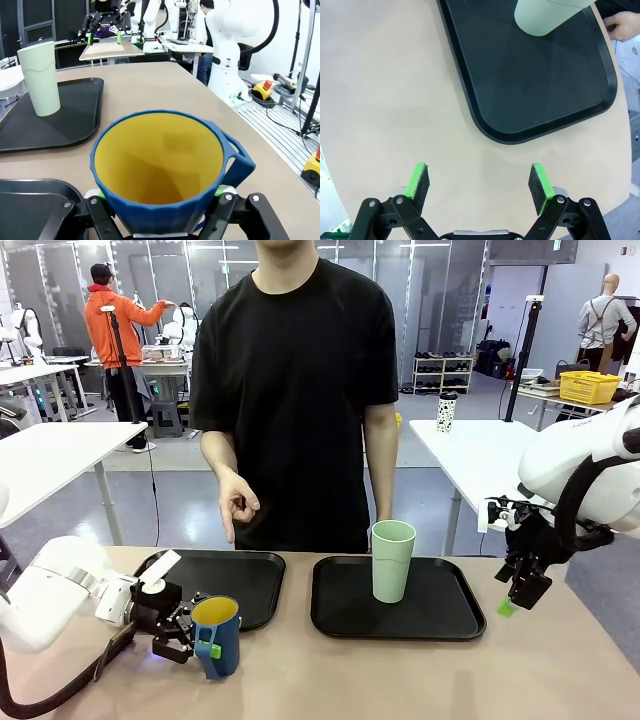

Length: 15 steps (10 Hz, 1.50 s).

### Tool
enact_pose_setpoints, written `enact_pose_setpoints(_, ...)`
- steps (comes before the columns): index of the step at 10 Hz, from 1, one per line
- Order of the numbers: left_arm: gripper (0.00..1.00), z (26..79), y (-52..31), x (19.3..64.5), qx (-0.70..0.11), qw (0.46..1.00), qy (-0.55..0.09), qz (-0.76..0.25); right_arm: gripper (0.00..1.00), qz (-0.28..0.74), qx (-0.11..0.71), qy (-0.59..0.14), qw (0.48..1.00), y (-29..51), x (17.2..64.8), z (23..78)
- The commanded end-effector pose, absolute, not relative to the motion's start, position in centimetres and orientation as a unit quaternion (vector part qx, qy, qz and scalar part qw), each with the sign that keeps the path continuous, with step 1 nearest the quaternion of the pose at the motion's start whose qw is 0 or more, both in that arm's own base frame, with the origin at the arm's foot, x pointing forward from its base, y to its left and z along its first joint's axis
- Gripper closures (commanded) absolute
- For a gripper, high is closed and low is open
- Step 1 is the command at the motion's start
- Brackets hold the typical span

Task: Sort and store the cups by type.
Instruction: Pick up the Handle plastic cup and place it into the empty Flat Tray.

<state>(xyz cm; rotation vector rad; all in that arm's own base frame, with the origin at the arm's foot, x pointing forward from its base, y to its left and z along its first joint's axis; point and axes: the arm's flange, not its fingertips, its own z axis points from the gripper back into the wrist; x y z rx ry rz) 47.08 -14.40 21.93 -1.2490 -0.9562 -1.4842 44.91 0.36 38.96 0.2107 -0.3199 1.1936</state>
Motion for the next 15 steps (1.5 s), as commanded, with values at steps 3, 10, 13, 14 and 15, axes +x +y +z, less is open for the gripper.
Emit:
enact_pose_setpoints(3, 0.43, 26.1, -12.6, 46.2, -0.499, 0.480, -0.423, -0.584, 0.00, 0.557, 0.099, -0.154, 0.810, 0.4, 45.0, 38.8)
enact_pose_setpoints(10, 0.43, 30.8, -8.0, 44.0, -0.471, 0.516, -0.410, -0.586, 0.00, 0.557, 0.099, -0.154, 0.810, 0.4, 45.0, 38.8)
enact_pose_setpoints(13, 0.43, 30.5, -8.2, 44.7, -0.481, 0.511, -0.423, -0.573, 0.00, 0.557, 0.099, -0.154, 0.810, 0.4, 45.0, 38.8)
enact_pose_setpoints(14, 0.43, 30.5, -8.2, 44.7, -0.481, 0.511, -0.423, -0.573, 0.00, 0.557, 0.099, -0.154, 0.810, 0.4, 45.0, 38.8)
enact_pose_setpoints(15, 0.43, 30.5, -8.2, 44.7, -0.481, 0.511, -0.423, -0.573, 0.00, 0.557, 0.099, -0.154, 0.810, 0.4, 45.0, 38.8)
